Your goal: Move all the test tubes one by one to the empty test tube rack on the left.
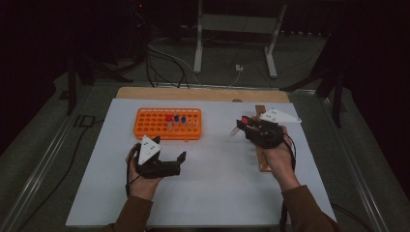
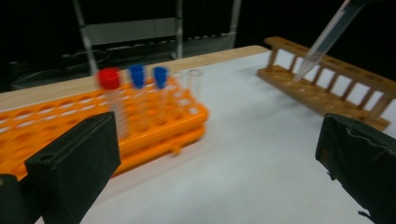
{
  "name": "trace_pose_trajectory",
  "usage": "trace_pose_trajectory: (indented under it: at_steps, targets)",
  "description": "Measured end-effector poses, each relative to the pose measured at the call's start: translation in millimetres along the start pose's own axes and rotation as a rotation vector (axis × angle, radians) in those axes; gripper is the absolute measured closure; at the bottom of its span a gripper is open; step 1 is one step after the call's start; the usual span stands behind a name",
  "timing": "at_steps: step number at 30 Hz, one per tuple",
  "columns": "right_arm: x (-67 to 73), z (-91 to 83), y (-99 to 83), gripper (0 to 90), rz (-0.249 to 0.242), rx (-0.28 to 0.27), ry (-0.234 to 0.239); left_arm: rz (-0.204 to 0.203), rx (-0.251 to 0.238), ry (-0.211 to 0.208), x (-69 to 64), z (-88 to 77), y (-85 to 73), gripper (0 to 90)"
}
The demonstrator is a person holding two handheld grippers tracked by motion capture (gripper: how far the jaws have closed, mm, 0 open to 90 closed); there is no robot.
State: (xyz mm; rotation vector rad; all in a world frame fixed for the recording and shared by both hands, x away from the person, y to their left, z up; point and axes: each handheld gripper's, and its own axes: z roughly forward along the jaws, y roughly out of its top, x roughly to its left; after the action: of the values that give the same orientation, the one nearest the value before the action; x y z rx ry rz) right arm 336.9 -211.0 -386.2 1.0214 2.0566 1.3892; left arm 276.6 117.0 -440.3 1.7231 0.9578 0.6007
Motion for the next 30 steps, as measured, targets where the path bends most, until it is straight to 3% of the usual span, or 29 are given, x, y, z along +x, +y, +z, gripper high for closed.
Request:
trace_pose_trajectory:
  at_steps: [11, 21, 23, 27, 30]
  targets:
    - [36.2, 13.9, -2.3, 70.6, -0.033, 0.034, 0.12, 0.034, 0.018, -0.089, -22.3, 20.3, 8.6, 6.8]
    - [61.0, 26.3, -5.8, 70.6, -0.049, 0.06, 0.196, 0.104, 0.063, -0.126, -42.4, 40.3, 10.6, 8.8]
    - [65.3, 26.9, -5.5, 70.6, -0.054, 0.06, 0.209, 0.121, 0.051, -0.113, -45.2, 42.6, 10.0, 16.8]
    - [71.4, 28.1, -5.5, 70.6, -0.064, 0.064, 0.229, 0.155, 0.04, -0.125, -48.6, 44.9, 9.7, 44.0]
    - [74.5, 29.4, -6.1, 70.6, -0.07, 0.07, 0.239, 0.157, 0.043, -0.145, -49.2, 45.8, 9.7, 56.5]
